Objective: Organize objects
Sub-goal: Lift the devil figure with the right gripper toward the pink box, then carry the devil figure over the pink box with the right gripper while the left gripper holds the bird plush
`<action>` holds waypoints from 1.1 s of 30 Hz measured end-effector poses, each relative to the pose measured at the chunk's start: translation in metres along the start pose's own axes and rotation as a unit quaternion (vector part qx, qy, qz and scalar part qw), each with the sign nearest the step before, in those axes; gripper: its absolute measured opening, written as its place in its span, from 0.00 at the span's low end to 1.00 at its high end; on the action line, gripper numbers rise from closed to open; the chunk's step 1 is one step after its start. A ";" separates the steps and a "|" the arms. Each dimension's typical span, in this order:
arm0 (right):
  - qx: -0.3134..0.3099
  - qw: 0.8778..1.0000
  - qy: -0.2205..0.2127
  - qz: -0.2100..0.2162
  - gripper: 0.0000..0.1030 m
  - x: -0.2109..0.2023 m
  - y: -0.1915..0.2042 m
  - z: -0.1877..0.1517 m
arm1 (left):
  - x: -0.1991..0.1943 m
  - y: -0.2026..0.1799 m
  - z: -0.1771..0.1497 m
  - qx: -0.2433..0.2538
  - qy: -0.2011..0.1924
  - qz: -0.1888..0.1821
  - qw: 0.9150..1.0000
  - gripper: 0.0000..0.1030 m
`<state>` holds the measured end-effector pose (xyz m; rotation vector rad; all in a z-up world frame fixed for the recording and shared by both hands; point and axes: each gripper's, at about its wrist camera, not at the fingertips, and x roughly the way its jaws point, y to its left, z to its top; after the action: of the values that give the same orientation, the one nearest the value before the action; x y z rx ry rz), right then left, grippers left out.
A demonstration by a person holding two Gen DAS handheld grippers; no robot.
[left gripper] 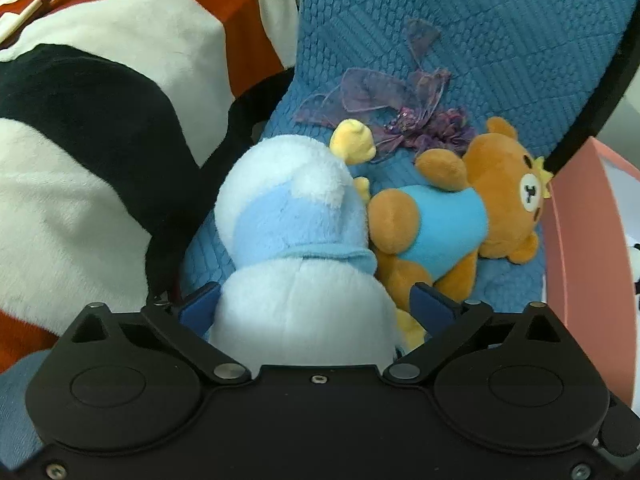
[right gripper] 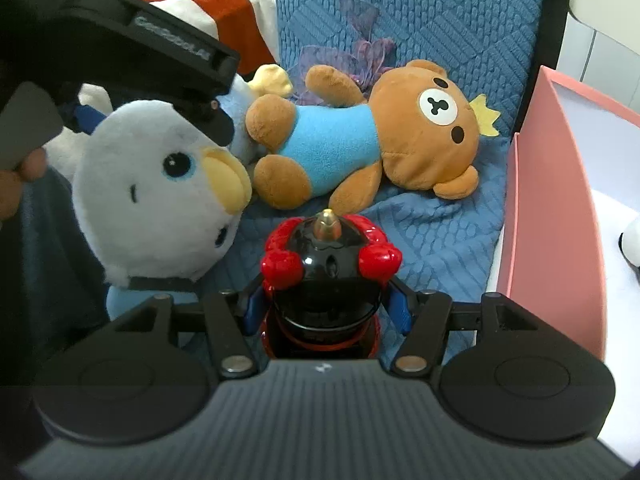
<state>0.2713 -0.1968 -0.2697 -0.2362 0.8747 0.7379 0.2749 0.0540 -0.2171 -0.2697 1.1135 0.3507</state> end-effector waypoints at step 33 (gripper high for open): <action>0.048 0.998 -0.024 -0.037 0.61 0.003 0.006 0.008 | -0.018 0.017 -0.013 -0.002 -0.018 -0.057 0.998 0.76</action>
<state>0.2736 -0.1868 -0.2664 -0.1641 0.8491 0.6287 0.2503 0.0622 -0.2069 -0.3279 1.0573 0.2557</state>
